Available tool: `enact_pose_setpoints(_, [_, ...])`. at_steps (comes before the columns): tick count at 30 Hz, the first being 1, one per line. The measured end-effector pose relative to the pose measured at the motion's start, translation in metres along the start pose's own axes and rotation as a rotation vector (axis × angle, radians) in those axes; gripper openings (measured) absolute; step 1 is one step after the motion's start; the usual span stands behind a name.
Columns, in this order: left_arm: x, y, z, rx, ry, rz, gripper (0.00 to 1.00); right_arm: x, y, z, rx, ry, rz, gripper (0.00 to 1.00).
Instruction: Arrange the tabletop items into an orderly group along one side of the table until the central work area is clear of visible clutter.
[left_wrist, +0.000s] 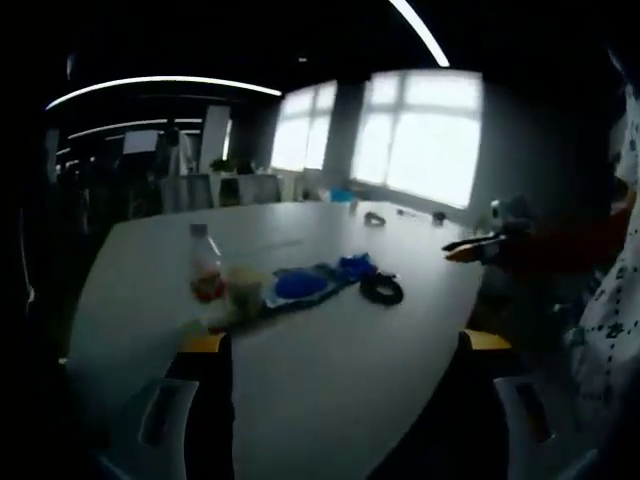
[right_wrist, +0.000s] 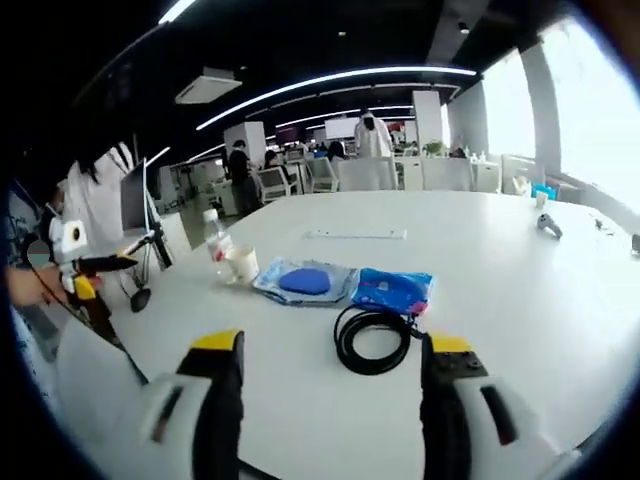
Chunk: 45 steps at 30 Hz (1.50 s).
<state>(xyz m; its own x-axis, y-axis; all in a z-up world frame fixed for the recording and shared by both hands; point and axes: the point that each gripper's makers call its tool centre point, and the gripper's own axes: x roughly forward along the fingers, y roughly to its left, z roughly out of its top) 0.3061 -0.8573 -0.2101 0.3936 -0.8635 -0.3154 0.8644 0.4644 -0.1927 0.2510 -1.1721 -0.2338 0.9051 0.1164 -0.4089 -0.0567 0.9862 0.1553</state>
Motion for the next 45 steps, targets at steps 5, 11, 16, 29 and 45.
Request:
enact_pose_setpoints(5, [0.0, -0.001, -0.013, -0.025, 0.014, 0.01, 0.91, 0.004, 0.005, -0.019, 0.017, 0.01, -0.022, 0.71])
enact_pose_setpoints(11, [-0.002, 0.003, -0.018, -0.049, 0.014, 0.026, 0.9, 0.007, 0.007, -0.04, 0.056, 0.022, -0.048, 0.71])
enact_pose_setpoints(16, [-0.003, 0.007, -0.022, -0.045, 0.03, 0.034, 0.89, 0.009, 0.01, -0.044, 0.076, 0.008, -0.063, 0.73])
enact_pose_setpoints(29, [-0.01, 0.015, -0.035, -0.083, 0.046, 0.061, 0.89, 0.01, 0.015, -0.04, 0.061, -0.041, -0.054, 0.73])
enact_pose_setpoints(45, [-0.007, 0.012, -0.036, -0.09, 0.049, 0.046, 0.87, 0.0, 0.013, -0.052, 0.07, -0.01, -0.074, 0.68])
